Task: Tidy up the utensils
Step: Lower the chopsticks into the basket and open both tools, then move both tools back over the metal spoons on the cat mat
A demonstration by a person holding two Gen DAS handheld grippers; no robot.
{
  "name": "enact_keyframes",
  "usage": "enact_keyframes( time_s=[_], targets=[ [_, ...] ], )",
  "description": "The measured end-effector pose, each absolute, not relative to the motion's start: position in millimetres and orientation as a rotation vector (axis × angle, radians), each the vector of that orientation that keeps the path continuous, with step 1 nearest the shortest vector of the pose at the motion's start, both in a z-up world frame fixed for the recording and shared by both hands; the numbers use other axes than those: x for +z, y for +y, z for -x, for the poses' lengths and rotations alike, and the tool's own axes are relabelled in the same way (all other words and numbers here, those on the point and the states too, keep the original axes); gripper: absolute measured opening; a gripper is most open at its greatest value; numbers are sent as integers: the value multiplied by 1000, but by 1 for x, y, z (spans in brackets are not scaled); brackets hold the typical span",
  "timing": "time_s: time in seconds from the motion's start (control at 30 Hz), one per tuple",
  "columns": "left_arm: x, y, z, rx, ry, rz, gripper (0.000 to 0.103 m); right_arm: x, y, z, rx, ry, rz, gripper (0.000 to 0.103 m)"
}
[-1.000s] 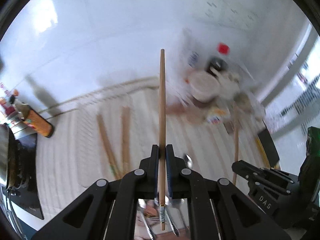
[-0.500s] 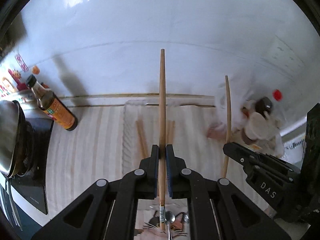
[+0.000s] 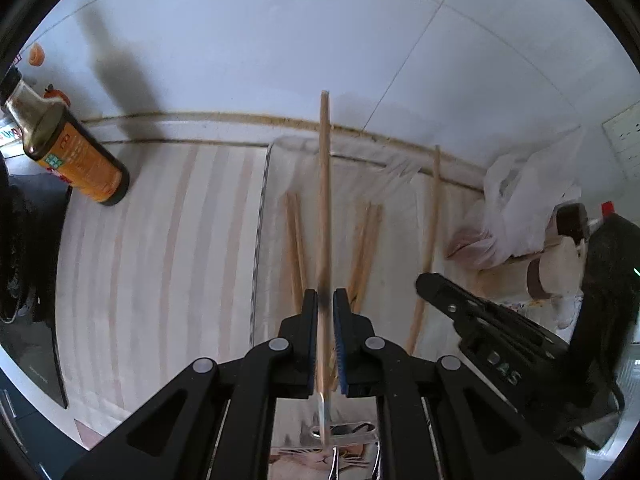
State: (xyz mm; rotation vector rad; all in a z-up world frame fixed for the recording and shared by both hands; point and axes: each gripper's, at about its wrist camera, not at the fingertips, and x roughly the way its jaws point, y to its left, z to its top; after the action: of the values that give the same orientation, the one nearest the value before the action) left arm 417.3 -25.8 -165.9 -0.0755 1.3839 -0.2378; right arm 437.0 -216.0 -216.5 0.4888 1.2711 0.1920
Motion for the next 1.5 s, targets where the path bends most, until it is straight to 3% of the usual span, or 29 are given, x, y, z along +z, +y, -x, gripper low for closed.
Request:
enact_keyframes(
  time_s=[0.07,0.13,0.2,0.33,0.4,0.43,0.93,1.17,1.5],
  targets=[
    [-166,-25,-416,-211,1394,65,11,-228,-215,-439,191,1332,-493,8],
    [-165,-26,-415,-182,1391,22,22,-233,-213,-438,198,1358,-481,11],
    [-160,-24,-414,-159,1364,7,49,-234,-212,-435,184,1363,-460,37],
    [-147,-11,-410,-113,1293,-2,73,-222,-219,-426,174,1334,-453,39],
    [-141,-3,-408,-88,1251,-1,97,-212,-225,-421,158,1313,-442,39],
    [-138,1,-406,-77,1228,1,102,-206,-229,-419,146,1302,-432,39],
    [-115,22,-331,49,1013,-160,103,-153,-284,-329,-2,1136,-451,39],
    [-152,26,-269,16,1069,-188,103,-195,-296,-253,-46,1248,-456,39],
    [-253,12,-226,-43,1302,-279,102,-280,-264,-200,-26,1440,-420,39]
  ],
)
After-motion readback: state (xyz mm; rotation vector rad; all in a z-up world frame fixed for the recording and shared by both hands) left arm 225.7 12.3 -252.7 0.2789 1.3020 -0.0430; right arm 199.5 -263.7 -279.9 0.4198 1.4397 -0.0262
